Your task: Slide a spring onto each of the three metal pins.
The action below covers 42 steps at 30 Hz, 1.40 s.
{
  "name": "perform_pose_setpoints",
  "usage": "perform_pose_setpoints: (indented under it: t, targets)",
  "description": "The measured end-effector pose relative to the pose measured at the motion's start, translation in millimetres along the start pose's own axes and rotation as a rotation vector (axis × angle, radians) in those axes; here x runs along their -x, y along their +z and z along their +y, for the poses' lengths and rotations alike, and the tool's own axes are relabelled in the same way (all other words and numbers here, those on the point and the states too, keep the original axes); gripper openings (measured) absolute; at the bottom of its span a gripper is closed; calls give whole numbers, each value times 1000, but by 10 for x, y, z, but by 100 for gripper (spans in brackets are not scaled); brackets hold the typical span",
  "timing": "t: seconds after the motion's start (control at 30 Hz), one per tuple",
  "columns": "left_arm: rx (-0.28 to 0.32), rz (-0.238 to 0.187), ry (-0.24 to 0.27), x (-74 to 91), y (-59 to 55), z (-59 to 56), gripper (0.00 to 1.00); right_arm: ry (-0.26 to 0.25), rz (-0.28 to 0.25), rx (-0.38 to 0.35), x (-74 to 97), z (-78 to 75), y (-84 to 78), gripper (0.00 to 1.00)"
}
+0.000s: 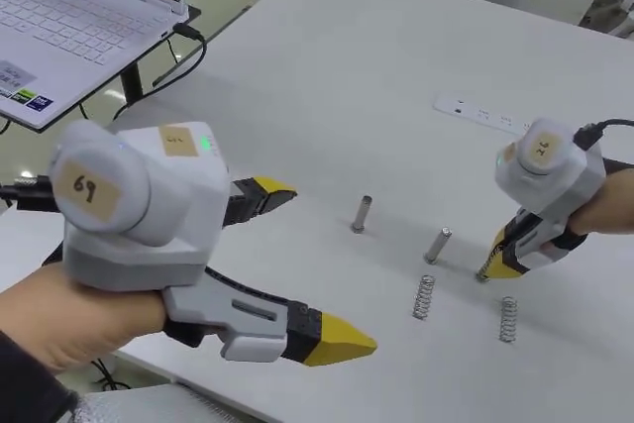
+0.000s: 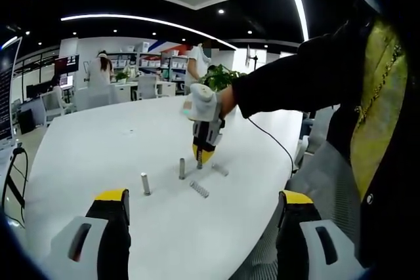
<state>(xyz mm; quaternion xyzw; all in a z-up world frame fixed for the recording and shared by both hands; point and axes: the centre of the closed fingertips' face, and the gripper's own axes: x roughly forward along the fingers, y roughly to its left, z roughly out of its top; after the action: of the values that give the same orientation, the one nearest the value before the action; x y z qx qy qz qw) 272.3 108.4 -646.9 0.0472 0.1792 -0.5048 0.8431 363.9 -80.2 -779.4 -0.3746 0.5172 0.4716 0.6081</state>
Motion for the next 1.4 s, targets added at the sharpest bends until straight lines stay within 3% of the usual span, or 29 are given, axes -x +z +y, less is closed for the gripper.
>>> perform_pose_setpoints:
  t: [0.73,1.4]
  targets:
    - [0,3,1,-7,3,14,90,-10,-5,-15,-21,-49,-20,14]
    - [-16,9,-3,-14,40,-17,89,-31,-54,-41,105,-22,-53,24]
